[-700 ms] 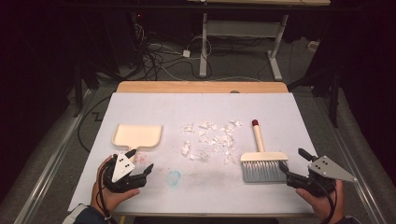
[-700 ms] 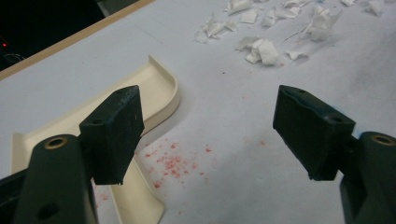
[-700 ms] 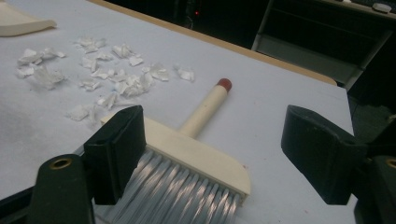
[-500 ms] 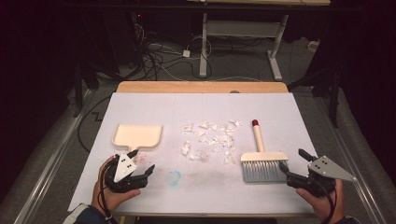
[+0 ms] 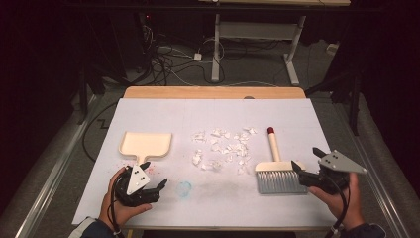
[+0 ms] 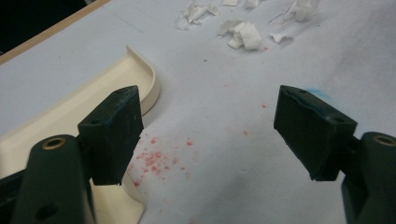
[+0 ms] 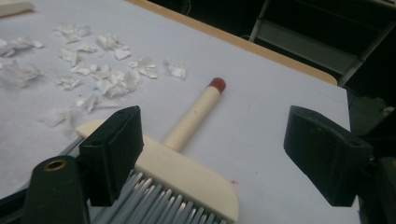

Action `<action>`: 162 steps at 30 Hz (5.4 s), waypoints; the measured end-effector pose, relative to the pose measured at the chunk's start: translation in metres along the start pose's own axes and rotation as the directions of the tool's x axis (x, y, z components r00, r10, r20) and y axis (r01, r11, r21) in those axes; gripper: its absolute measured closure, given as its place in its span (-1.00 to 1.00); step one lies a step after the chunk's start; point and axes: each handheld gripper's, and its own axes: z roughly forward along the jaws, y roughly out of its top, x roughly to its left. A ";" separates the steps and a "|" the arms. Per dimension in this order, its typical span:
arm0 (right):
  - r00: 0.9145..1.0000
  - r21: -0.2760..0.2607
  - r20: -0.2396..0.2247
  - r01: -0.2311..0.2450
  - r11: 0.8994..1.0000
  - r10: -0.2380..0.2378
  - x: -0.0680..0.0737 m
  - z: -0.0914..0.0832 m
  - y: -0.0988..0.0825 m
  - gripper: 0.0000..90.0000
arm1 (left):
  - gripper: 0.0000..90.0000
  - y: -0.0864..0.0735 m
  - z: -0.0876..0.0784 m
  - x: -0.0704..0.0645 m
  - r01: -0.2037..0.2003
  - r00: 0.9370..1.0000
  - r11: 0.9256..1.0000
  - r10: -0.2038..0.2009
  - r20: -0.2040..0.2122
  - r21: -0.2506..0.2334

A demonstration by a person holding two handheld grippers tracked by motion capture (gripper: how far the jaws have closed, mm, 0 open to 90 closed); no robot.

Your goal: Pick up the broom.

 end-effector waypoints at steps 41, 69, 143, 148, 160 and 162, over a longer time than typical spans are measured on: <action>0.975 0.468 0.030 -0.210 0.858 0.222 0.007 0.145 0.022 0.42 | -0.48 -0.002 0.006 -0.011 -0.063 0.998 0.995 0.062 0.018 0.081; 0.969 0.254 -0.010 -0.235 0.938 0.245 -0.008 0.107 0.034 0.57 | -0.48 0.008 0.005 -0.012 -0.014 0.999 0.998 0.012 0.048 0.058; 0.826 -0.226 -0.525 0.099 0.969 -0.206 0.051 -0.012 0.083 0.12 | 0.46 0.146 0.049 -0.091 -0.147 0.841 0.975 0.212 0.498 -0.168; 0.763 -0.141 -0.595 0.211 0.967 -0.253 0.058 0.006 0.068 -0.12 | 0.46 0.132 0.038 -0.088 -0.203 0.796 0.967 0.255 0.548 -0.155; 0.502 -0.123 -0.805 0.379 0.917 -0.316 0.101 0.048 0.039 0.37 | 0.45 0.122 0.036 -0.090 -0.247 0.737 0.955 0.295 0.609 -0.164; 0.499 -0.128 -0.802 0.396 0.909 -0.330 0.101 0.049 0.040 0.40 | 0.44 0.121 0.039 -0.088 -0.236 0.731 0.958 0.287 0.619 -0.165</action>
